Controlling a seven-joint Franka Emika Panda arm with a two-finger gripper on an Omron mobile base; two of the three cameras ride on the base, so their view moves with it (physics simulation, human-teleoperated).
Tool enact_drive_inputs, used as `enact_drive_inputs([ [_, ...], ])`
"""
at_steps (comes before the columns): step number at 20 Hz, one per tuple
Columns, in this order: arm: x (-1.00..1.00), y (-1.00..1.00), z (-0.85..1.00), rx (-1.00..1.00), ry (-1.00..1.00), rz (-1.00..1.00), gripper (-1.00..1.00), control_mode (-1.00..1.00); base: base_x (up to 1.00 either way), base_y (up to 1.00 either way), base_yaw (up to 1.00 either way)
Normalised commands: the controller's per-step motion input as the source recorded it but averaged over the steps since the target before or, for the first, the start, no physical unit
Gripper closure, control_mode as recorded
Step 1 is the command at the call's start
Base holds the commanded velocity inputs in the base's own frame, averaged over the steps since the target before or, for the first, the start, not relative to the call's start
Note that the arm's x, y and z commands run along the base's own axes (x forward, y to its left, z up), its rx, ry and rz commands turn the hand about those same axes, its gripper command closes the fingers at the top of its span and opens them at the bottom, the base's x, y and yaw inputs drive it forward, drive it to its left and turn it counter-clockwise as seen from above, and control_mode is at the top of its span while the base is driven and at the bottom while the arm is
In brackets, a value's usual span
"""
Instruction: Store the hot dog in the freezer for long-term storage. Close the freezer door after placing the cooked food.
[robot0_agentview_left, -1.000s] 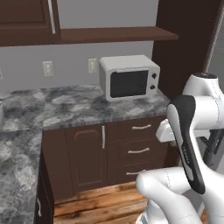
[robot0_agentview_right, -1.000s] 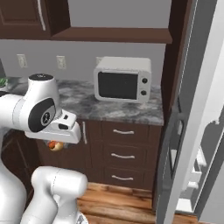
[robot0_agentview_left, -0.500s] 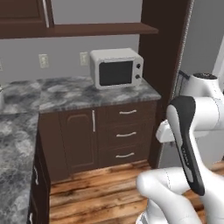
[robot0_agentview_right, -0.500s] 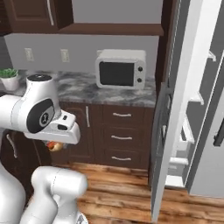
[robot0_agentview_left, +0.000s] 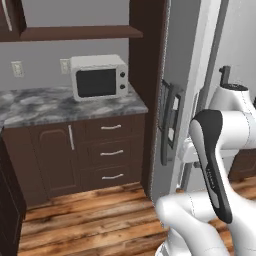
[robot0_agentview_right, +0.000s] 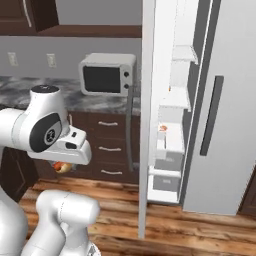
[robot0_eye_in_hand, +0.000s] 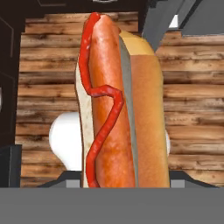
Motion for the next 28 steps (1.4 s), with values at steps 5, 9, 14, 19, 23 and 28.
enact_drive_inputs([
  [5, 0.0, 0.0, 0.0, 0.0, 0.0, 0.0, 1.0, 1.0, -0.08, -0.97, 0.0],
  [9, 0.0, 0.0, 0.0, 0.0, 0.0, 0.0, 1.0, 1.0, 0.0, -1.0, 0.0],
  [14, 0.0, 0.0, 0.0, 0.0, 0.0, 0.0, 1.0, 1.0, 0.18, -0.88, 0.05],
  [19, 0.0, 0.0, 0.0, 0.0, 0.0, 0.0, 1.0, 1.0, 0.39, -0.63, 0.16],
  [23, 0.0, 0.0, 0.0, 0.0, 0.0, 0.0, 1.0, 1.0, 0.44, -0.49, 0.35],
  [28, 0.0, 0.0, 0.0, 0.0, 0.0, 0.0, 1.0, 1.0, 0.48, -0.45, 0.43],
])
